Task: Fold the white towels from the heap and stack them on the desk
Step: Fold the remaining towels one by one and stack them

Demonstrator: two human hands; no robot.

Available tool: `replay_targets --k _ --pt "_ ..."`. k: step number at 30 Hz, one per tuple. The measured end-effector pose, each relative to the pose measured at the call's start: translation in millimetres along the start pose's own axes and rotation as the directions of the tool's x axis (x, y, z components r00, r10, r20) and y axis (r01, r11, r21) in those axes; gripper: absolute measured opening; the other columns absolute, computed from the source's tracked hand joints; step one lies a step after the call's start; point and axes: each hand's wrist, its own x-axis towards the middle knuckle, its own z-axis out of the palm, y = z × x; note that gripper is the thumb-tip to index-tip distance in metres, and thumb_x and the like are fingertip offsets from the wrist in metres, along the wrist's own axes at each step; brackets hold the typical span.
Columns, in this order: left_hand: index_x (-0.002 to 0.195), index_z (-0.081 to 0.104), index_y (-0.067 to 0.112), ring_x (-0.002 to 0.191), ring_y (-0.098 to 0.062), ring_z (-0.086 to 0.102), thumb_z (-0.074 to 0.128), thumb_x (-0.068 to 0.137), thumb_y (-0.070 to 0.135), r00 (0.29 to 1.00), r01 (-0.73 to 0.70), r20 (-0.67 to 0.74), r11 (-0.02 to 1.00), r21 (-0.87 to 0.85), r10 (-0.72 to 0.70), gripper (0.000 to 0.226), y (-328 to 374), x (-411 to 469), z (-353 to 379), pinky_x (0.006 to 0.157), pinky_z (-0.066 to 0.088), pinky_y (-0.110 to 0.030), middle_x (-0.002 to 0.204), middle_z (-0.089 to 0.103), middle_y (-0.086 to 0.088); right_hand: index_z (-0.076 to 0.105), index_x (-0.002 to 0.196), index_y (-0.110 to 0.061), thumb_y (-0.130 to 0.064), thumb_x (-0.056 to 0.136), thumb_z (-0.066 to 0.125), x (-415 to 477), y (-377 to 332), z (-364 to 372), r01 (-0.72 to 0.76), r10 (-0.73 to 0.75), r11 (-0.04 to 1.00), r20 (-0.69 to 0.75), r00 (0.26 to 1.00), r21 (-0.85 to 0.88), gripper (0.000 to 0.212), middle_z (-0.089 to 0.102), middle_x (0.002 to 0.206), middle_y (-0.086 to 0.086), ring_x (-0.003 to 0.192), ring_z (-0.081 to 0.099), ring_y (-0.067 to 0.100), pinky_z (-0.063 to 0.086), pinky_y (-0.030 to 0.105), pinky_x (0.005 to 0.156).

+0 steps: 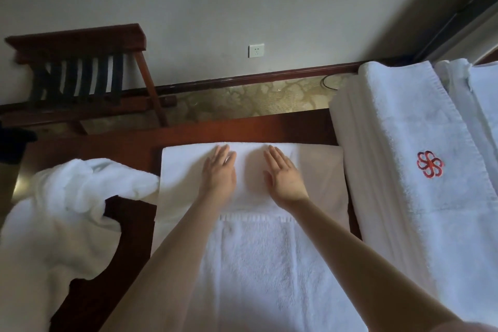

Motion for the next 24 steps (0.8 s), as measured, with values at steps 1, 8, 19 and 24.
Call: replay_targets --k 1,8,19,24 --pt "0.147 0.035 0.016 0.148 -0.021 0.007 0.035 0.099 0.024 1.0 0.006 0.023 1.0 0.022 -0.006 0.048 -3.4 -1.1 4.9 0.117 0.011 -0.04 0.16 0.016 -0.004 0.024 0.151 -0.008 -0.022 0.101 0.037 2.1 3.1 5.6 0.006 -0.006 1.0 0.021 1.0 -0.022 0.054 0.017 0.159 0.01 0.148 0.012 0.024 0.002 0.032 0.119" --pt "0.153 0.012 0.028 0.148 -0.018 -0.007 0.005 0.096 0.052 1.0 -0.009 -0.007 0.974 0.226 0.011 0.062 -21.2 -6.6 22.6 0.118 0.003 -0.046 0.16 -0.004 0.006 0.023 0.152 -0.029 -0.053 0.098 0.023 2.0 51.2 3.2 -0.027 0.018 0.976 -0.045 0.999 -0.215 0.059 0.013 0.16 0.001 0.149 0.008 0.018 0.0 0.043 0.119" --pt "0.149 0.031 0.016 0.147 -0.027 0.013 0.02 0.095 0.04 0.998 -0.022 -0.049 0.988 0.151 0.03 0.06 -11.5 -5.9 16.8 0.116 0.014 -0.054 0.159 0.019 -0.009 0.03 0.15 -0.013 -0.022 0.099 0.042 4.2 63.6 -19.0 -0.128 0.121 0.991 -0.125 0.985 -0.048 0.052 0.025 0.157 0.011 0.148 0.015 0.023 0.003 0.046 0.118" --pt "0.118 0.065 0.001 0.126 -0.035 0.051 0.04 0.089 0.016 0.935 -0.236 -0.275 0.972 -0.005 0.225 0.042 8.9 6.3 15.4 0.101 0.04 -0.057 0.133 0.057 -0.015 0.033 0.149 -0.014 -0.018 0.1 0.039 24.9 3.8 4.7 -0.024 0.032 0.998 -0.141 0.99 0.057 0.049 0.026 0.157 0.009 0.147 0.019 0.023 0.008 0.047 0.118"
